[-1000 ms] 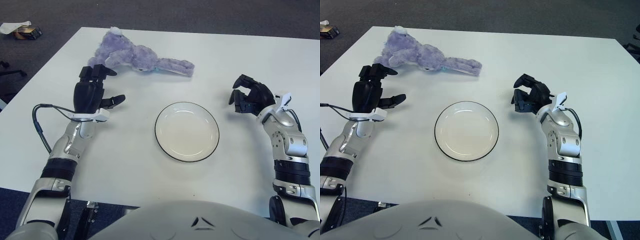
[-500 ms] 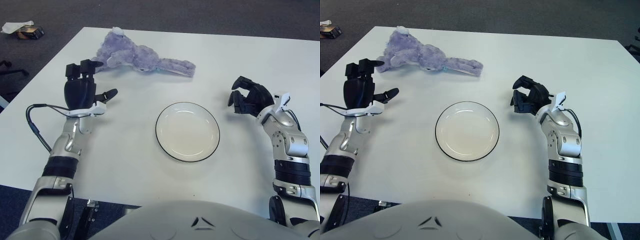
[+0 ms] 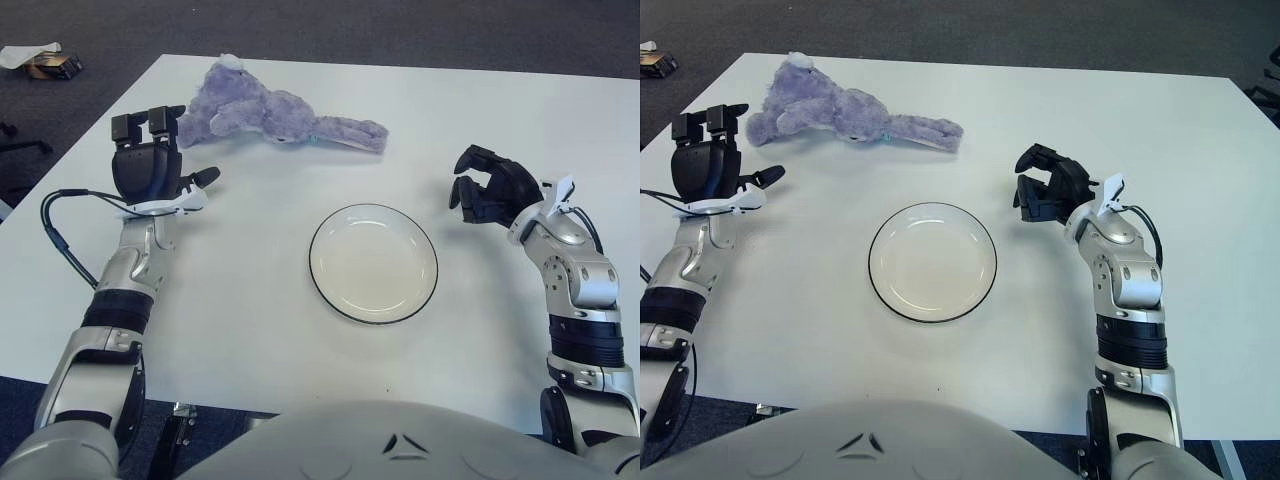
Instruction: Put the doll into the plate.
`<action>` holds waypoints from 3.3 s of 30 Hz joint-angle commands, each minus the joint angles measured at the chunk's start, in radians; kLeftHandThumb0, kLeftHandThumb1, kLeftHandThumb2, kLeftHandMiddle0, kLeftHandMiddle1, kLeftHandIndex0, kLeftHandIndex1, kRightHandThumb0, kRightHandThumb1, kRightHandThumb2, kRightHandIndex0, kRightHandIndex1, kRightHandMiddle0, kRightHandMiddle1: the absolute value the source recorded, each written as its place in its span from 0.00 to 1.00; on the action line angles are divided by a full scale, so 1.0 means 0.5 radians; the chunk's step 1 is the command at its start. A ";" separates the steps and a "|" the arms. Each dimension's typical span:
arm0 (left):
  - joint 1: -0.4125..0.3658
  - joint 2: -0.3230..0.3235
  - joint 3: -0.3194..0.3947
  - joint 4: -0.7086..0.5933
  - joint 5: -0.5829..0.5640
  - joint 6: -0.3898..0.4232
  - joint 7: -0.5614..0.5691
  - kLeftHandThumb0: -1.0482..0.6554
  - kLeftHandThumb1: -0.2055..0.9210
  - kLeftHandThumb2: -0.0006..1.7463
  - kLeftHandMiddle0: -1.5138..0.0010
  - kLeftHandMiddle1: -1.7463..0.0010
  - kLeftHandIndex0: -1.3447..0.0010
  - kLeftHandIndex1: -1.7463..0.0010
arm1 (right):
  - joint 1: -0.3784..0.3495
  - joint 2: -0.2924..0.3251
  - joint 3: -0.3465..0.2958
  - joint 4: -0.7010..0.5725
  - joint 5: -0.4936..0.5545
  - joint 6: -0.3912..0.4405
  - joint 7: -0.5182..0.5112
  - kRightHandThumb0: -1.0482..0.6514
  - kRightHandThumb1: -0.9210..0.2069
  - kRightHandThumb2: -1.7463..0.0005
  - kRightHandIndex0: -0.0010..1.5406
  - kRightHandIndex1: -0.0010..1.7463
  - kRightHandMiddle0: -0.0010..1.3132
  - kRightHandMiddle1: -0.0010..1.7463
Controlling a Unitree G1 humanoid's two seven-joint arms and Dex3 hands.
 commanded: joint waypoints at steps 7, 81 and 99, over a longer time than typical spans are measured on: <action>-0.139 0.027 -0.078 0.079 0.066 0.236 -0.004 0.14 0.69 0.38 1.00 0.84 1.00 0.82 | -0.068 -0.059 0.021 -0.029 0.011 0.074 0.046 0.61 0.66 0.15 0.48 1.00 0.35 1.00; -1.207 -0.088 -0.682 1.682 -0.110 -0.242 0.172 0.07 0.67 0.29 1.00 1.00 1.00 1.00 | -0.028 -0.093 -0.018 -0.199 0.122 0.212 0.154 0.61 0.68 0.13 0.49 1.00 0.37 1.00; -1.242 -0.129 -0.962 1.791 0.142 0.110 0.805 0.06 0.63 0.32 1.00 1.00 1.00 1.00 | 0.006 -0.100 -0.037 -0.492 0.208 0.464 0.127 0.61 0.74 0.09 0.52 1.00 0.42 0.99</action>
